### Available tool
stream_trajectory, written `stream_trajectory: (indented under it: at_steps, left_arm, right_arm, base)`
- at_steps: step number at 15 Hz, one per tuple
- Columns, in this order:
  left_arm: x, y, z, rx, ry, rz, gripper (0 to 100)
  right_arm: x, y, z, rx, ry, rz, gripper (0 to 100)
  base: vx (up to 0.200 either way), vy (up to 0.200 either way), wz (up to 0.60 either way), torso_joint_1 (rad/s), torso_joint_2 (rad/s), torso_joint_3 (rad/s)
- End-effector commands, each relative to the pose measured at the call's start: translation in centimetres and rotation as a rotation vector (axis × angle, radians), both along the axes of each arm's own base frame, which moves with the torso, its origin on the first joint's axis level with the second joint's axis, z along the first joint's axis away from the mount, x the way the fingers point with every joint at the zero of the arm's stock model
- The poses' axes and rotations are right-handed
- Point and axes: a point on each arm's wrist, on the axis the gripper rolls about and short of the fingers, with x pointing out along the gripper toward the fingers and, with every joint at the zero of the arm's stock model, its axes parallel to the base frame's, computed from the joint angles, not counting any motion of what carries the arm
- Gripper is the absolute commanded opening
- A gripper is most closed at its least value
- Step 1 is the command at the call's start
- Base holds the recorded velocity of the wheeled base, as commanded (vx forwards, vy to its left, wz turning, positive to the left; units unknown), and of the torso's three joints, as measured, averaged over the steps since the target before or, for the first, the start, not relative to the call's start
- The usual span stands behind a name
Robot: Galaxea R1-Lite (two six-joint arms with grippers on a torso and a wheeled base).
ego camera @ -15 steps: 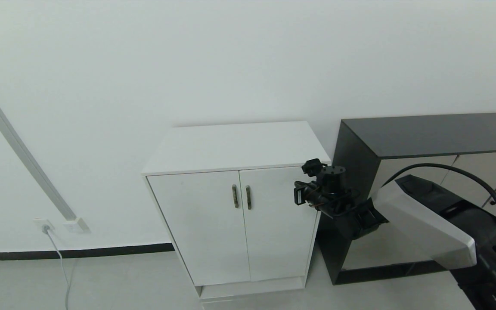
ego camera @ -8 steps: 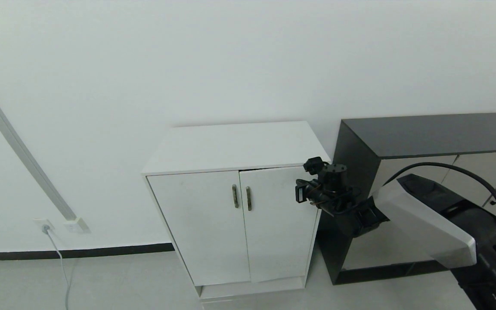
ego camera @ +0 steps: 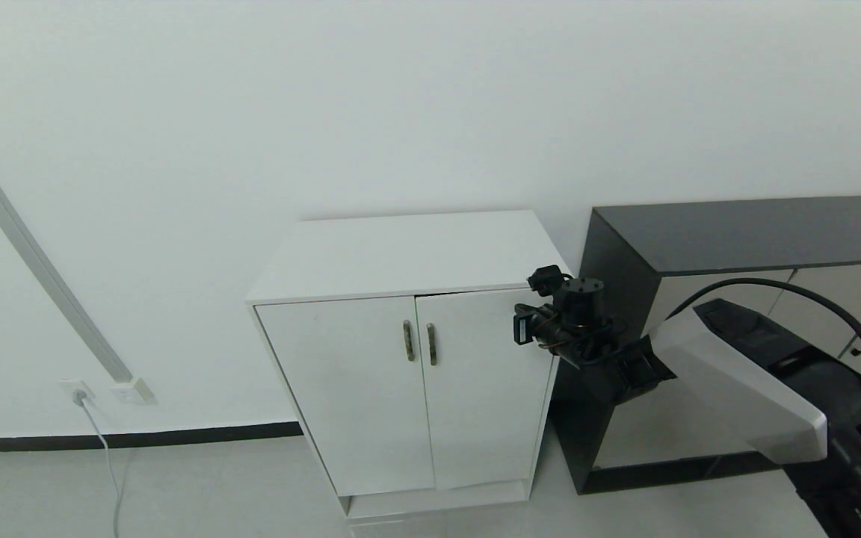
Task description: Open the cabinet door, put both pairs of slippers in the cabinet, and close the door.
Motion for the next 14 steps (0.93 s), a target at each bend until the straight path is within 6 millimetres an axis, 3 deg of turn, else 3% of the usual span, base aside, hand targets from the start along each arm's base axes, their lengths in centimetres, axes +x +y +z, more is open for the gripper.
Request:
stream_trajectory:
  at_steps: [1, 14]
  left_arm:
    - [0.01, 0.00, 0.00, 0.000, 0.001, 0.001, 0]
    - [0.01, 0.00, 0.00, 0.000, 0.001, 0.001, 0]
  right_arm:
    - [0.05, 0.05, 0.16, 0.001, -0.002, 0.000, 0]
    - [0.34, 0.09, 0.79, 0.009, -0.017, -0.005, 0]
  base:
    - [0.000, 0.000, 0.00, 0.000, 0.00, 0.000]
    - [0.000, 0.000, 0.00, 0.000, 0.00, 0.000]
